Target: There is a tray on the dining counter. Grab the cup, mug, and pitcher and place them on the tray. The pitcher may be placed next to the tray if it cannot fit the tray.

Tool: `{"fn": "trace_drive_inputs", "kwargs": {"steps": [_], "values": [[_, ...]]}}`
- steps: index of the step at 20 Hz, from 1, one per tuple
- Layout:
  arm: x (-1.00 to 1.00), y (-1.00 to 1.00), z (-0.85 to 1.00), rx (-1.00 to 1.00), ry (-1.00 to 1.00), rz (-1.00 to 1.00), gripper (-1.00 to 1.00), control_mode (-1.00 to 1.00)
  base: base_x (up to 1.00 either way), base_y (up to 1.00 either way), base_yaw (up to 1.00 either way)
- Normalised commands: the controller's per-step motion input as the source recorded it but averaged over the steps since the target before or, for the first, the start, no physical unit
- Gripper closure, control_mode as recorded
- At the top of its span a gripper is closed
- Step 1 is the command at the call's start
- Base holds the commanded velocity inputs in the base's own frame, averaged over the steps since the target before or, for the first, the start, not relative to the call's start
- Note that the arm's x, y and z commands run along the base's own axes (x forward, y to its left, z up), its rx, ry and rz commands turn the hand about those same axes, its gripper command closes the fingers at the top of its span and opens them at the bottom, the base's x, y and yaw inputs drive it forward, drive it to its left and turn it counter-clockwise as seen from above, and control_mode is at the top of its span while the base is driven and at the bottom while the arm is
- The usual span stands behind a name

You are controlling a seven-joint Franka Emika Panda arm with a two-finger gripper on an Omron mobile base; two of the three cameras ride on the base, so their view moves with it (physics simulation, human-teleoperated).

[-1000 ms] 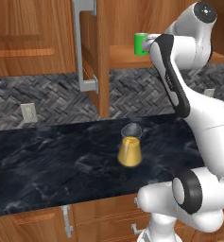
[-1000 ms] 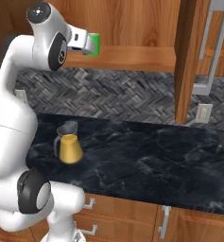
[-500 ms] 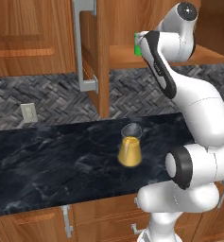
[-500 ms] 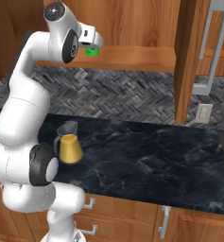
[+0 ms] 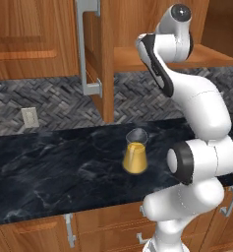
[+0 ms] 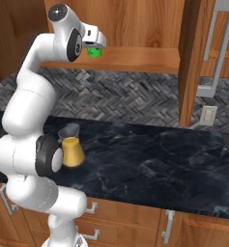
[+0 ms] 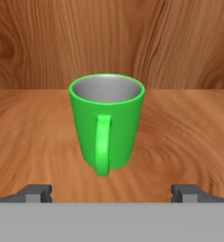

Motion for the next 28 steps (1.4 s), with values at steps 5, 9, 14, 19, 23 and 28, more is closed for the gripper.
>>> {"fn": "trace_drive_inputs", "kwargs": {"steps": [5, 9, 14, 19, 23, 28], "values": [[0.44, 0.03, -0.09, -0.01, 0.00, -0.02, -1.00, -1.00, 0.00, 0.00, 0.00], [0.39, 0.00, -0.10, 0.00, 0.00, 0.00, -1.00, -1.00, 0.00, 0.00, 0.00], [0.35, 0.00, -0.02, 0.00, 0.00, 0.00, -1.00, -1.00, 0.00, 0.00, 0.00], [0.11, 0.00, 0.00, 0.00, 0.00, 0.00, -1.00, -1.00, 0.00, 0.00, 0.00], [0.00, 0.00, 0.00, 0.00, 0.00, 0.00, -1.00, -1.00, 0.00, 0.00, 0.00], [0.00, -0.01, 0.00, 0.00, 0.00, 0.00, 1.00, -1.00, 0.00, 0.00, 0.00]]}}
